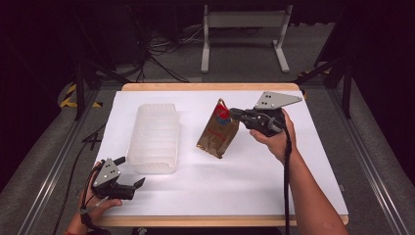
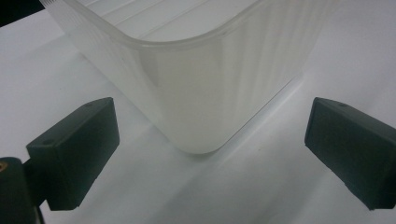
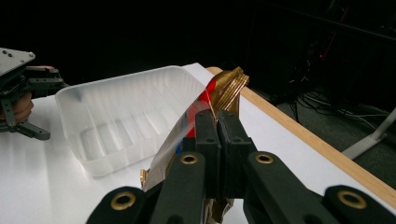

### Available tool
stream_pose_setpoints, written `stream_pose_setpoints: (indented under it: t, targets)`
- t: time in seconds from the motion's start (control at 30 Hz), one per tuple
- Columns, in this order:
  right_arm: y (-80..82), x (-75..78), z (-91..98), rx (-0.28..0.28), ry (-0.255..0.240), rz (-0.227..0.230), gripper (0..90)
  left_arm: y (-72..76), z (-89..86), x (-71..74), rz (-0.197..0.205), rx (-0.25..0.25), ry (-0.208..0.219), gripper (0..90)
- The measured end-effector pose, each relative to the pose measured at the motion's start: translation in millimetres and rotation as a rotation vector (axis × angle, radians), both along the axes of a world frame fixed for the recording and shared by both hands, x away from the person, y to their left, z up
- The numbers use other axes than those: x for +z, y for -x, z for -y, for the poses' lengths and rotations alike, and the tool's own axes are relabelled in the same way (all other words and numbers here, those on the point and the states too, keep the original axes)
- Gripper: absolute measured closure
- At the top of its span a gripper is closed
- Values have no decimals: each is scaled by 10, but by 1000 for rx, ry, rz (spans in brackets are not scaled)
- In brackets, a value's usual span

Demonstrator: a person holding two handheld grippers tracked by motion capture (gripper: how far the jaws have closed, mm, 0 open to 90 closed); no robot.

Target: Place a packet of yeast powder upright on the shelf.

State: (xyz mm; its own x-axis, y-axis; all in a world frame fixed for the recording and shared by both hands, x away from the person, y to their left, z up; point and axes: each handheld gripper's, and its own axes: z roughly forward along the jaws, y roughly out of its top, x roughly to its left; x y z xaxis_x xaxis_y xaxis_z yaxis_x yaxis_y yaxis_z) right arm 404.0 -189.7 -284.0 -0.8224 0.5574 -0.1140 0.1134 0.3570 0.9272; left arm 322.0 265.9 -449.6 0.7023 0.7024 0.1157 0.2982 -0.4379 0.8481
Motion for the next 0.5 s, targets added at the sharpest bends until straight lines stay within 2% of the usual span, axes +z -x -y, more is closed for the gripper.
stream_pose_setpoints:
  t: [0.23, 0.5]
  targets:
    - [-32, 57, -112, 14, 0, 12, 878, 19, -18, -9, -6, 2, -6, 39]
    - [-63, 176, -310, 57, -5, 33, 878, 75, -58, -22, -12, 17, -7, 39]
